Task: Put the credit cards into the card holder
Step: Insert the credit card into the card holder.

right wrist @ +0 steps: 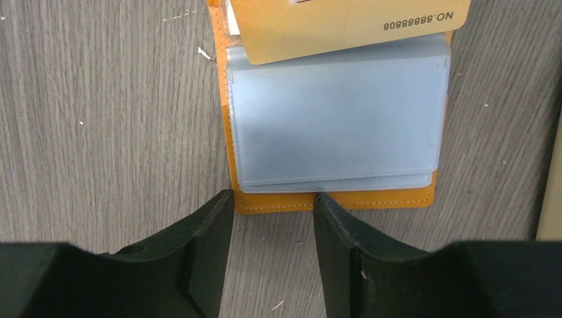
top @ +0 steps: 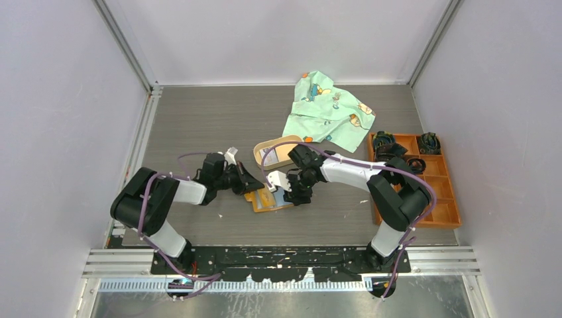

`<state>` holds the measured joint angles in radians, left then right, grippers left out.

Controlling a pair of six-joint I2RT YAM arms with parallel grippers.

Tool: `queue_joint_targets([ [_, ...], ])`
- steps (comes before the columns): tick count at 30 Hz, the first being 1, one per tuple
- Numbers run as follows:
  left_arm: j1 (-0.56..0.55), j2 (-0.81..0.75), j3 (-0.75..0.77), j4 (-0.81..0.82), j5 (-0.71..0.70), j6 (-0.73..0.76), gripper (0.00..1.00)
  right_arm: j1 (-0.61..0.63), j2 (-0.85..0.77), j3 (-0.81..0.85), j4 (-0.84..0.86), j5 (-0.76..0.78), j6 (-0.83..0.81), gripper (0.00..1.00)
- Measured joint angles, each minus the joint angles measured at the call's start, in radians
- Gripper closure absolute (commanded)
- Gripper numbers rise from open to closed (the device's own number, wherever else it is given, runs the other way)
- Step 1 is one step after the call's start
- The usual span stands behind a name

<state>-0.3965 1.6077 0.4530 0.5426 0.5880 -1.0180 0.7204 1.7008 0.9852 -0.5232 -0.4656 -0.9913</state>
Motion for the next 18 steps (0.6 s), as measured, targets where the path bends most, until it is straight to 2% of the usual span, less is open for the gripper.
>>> queue_joint_targets([
  [18, -0.002, 0.055, -0.014, 0.073, -0.012, -0.031, 1.00, 0.001, 0.000, -0.003, 0.007, 0.002, 0.011, 0.49],
])
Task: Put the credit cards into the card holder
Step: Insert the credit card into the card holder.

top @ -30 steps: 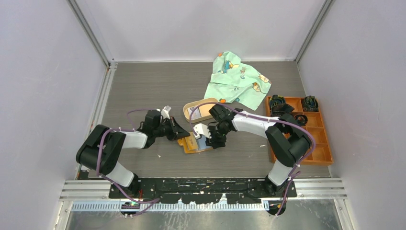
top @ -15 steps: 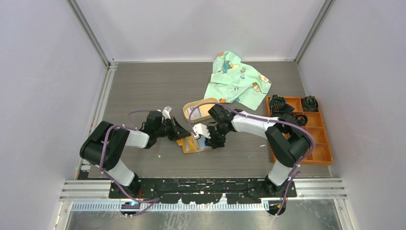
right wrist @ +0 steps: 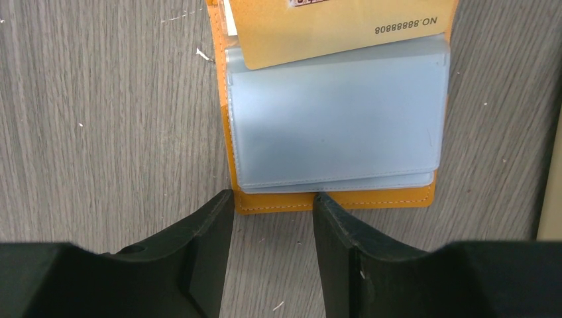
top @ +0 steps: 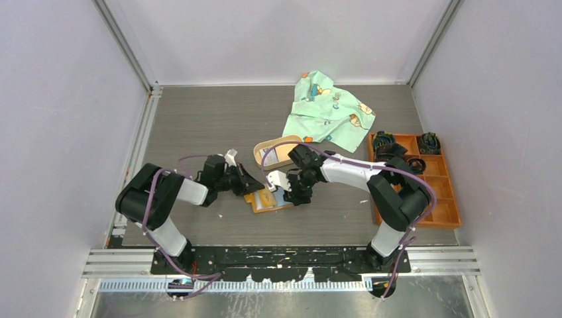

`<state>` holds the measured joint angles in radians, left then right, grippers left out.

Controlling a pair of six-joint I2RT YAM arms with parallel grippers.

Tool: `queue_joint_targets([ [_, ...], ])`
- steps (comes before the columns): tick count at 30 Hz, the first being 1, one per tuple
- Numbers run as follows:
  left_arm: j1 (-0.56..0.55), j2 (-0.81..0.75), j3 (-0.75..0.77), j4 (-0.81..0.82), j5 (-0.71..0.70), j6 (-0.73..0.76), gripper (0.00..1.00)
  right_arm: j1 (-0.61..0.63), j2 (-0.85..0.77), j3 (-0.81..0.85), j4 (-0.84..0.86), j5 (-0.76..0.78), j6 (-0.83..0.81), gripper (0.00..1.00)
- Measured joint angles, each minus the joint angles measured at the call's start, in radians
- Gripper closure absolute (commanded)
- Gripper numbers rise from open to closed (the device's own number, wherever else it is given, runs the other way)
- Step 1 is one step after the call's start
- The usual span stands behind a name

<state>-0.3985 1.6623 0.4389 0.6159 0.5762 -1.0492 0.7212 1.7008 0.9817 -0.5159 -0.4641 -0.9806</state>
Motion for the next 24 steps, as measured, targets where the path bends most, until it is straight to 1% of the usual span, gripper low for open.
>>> queue_joint_targets([
  [8, 0.000, 0.024, -0.025, 0.090, -0.001, -0.022, 1.00, 0.002, 0.000, 0.000, 0.002, 0.003, 0.009, 0.49],
  [17, 0.000, 0.079, -0.075, 0.254, -0.009, -0.048, 1.00, 0.003, 0.000, 0.000, 0.004, 0.007, 0.016, 0.49],
  [24, -0.001, 0.081, -0.096, 0.322, -0.025, -0.046, 1.00, 0.003, 0.000, 0.000, 0.006, 0.008, 0.021, 0.50],
])
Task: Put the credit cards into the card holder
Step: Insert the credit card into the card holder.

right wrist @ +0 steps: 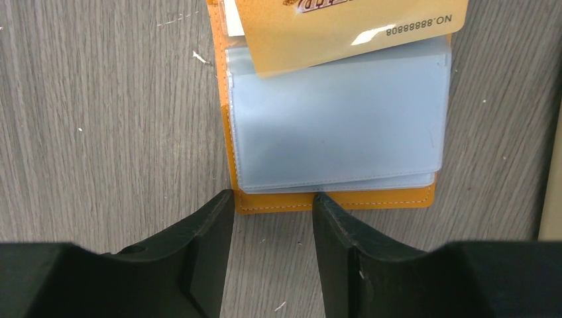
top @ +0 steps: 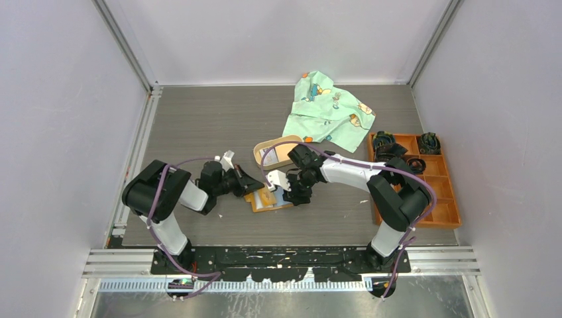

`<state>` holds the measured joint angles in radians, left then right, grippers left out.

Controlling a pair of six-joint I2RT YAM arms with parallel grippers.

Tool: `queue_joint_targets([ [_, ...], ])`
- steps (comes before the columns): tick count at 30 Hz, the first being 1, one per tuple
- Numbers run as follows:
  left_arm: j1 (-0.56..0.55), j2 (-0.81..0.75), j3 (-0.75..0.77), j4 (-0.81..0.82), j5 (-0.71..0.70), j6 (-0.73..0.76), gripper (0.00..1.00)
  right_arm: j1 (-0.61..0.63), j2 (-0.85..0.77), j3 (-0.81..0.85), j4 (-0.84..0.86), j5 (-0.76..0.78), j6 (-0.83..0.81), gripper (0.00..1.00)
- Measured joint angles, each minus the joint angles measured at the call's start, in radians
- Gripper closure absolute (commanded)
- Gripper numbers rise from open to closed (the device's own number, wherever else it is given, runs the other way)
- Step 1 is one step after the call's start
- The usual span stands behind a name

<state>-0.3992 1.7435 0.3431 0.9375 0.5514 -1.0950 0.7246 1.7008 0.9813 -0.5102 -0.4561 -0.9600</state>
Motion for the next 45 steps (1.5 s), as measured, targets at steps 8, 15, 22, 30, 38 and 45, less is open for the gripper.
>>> queue_joint_targets([
  [8, 0.000, 0.029, -0.011, 0.085, -0.010, 0.002, 1.00, 0.001, 0.000, 0.000, 0.002, 0.002, 0.006, 0.50],
  [15, -0.008, 0.054, -0.014, 0.123, -0.010, 0.002, 1.00, 0.002, 0.000, 0.000, 0.002, 0.003, 0.006, 0.50],
  [22, -0.026, 0.061, -0.014, 0.125, -0.009, 0.003, 1.00, 0.002, 0.000, 0.000, 0.002, 0.003, 0.010, 0.50],
  [30, -0.029, 0.061, -0.010, 0.111, -0.005, 0.008, 1.00, 0.002, 0.000, 0.000, 0.003, 0.004, 0.010, 0.50],
  [38, -0.029, 0.076, -0.001, 0.117, 0.007, 0.027, 1.00, 0.004, 0.000, 0.000, 0.005, 0.008, 0.017, 0.50],
  [45, -0.029, 0.101, 0.010, 0.139, 0.025, 0.029, 1.00, 0.006, 0.000, 0.000, 0.005, 0.013, 0.021, 0.50],
])
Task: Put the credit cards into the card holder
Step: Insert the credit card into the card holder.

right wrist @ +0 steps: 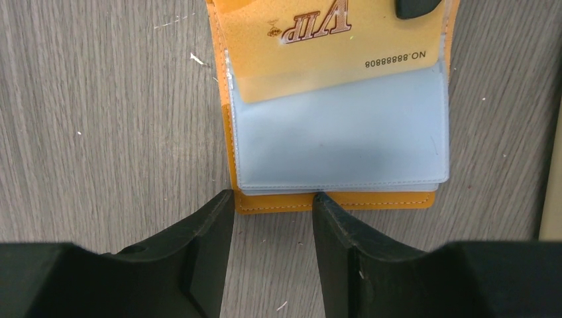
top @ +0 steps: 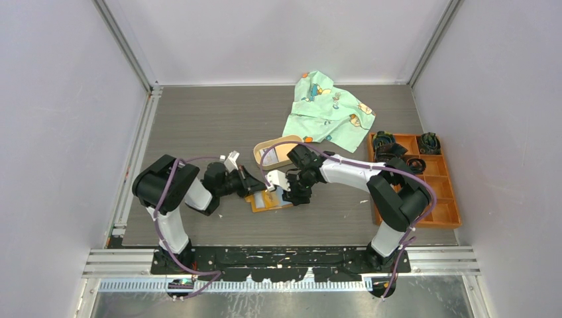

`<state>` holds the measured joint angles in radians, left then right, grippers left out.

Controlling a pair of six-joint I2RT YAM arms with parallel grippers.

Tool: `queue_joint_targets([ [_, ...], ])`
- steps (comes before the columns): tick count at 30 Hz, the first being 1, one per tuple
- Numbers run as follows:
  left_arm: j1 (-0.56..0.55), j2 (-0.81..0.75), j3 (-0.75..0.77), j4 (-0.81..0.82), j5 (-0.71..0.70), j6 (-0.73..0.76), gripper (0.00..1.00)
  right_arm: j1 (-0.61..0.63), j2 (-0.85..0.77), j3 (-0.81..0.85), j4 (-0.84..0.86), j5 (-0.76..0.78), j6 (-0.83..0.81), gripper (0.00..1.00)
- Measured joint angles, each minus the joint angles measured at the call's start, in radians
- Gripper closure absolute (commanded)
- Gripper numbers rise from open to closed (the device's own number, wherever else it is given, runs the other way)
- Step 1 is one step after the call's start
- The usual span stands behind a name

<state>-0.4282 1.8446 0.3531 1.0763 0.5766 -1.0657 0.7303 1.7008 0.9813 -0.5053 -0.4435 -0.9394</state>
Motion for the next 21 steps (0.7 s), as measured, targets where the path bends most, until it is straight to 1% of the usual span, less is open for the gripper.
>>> queue_joint_targets([
  [14, -0.001, 0.021, 0.013, 0.013, 0.014, 0.000, 1.00, 0.004, 0.000, 0.002, -0.001, 0.009, 0.005, 0.49],
  [21, -0.002, 0.031, 0.024, 0.013, 0.018, 0.000, 1.00, 0.008, 0.000, 0.007, -0.007, 0.019, 0.014, 0.45],
])
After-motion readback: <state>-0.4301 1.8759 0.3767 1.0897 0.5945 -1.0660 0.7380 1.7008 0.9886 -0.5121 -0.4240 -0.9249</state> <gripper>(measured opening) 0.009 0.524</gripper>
